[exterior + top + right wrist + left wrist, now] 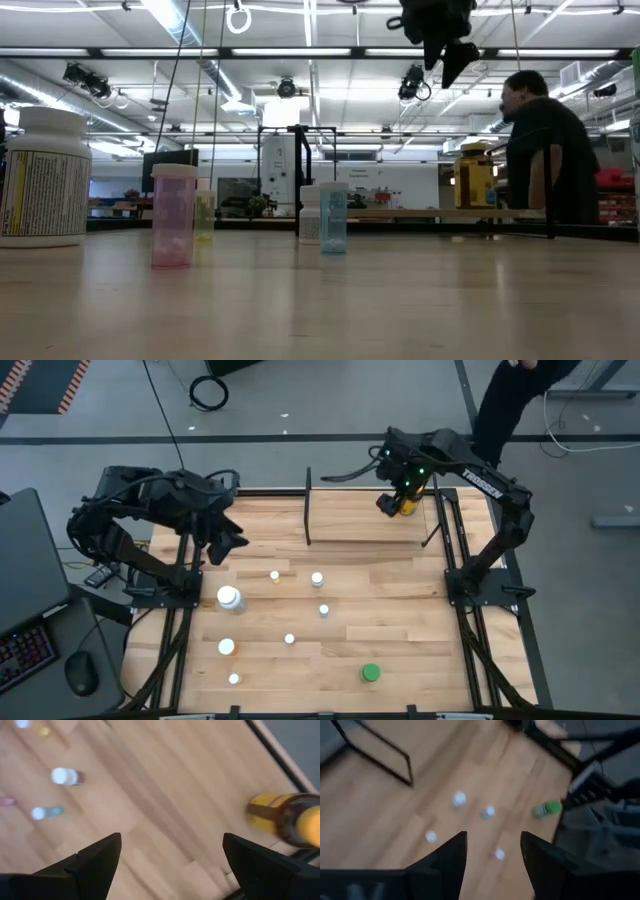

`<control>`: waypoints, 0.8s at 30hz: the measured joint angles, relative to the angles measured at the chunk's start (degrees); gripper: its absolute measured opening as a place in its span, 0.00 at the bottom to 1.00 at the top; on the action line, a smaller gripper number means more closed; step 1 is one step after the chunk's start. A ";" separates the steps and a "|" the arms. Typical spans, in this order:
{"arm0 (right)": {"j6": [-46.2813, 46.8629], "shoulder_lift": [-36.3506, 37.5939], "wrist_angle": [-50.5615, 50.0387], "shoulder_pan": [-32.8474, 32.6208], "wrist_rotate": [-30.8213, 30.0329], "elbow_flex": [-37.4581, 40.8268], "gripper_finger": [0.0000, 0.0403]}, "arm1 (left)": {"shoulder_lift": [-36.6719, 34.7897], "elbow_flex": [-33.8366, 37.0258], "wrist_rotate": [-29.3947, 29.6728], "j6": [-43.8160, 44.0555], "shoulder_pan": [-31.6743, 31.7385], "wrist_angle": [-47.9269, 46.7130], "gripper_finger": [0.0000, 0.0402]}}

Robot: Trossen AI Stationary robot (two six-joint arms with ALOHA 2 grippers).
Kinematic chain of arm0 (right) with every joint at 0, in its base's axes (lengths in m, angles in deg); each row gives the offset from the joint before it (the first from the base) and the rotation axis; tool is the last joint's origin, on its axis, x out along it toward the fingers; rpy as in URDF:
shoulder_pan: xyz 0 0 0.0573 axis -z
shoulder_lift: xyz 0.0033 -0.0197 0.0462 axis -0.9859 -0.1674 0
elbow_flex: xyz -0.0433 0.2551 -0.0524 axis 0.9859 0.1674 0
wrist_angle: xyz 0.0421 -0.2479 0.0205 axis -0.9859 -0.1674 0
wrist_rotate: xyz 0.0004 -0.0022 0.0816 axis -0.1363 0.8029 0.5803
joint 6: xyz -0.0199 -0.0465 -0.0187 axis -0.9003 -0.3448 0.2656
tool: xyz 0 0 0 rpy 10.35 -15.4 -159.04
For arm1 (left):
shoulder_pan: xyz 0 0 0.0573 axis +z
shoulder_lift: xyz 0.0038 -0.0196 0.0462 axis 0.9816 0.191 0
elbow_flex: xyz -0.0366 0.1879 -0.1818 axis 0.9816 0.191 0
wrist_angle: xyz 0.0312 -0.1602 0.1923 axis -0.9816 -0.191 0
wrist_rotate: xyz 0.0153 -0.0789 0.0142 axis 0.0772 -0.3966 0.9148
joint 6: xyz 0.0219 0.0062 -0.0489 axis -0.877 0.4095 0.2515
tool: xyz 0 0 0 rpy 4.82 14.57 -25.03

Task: Pick and place medicine bottles onto shelf by color
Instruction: Put the large white pill bottle on the shelf

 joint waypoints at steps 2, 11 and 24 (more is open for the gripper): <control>2.59 1.03 -0.01 -2.52 0.00 0.00 0.89 | 0.58 0.22 -2.95 1.42 -0.15 -0.10 0.47; 16.26 2.91 -0.01 -16.51 -0.49 -0.02 0.88 | 1.36 1.37 -8.83 6.61 -5.08 -0.15 0.39; 25.00 3.47 0.01 -34.87 -9.58 0.03 0.87 | -5.00 26.18 -10.74 14.12 -9.87 -0.25 0.43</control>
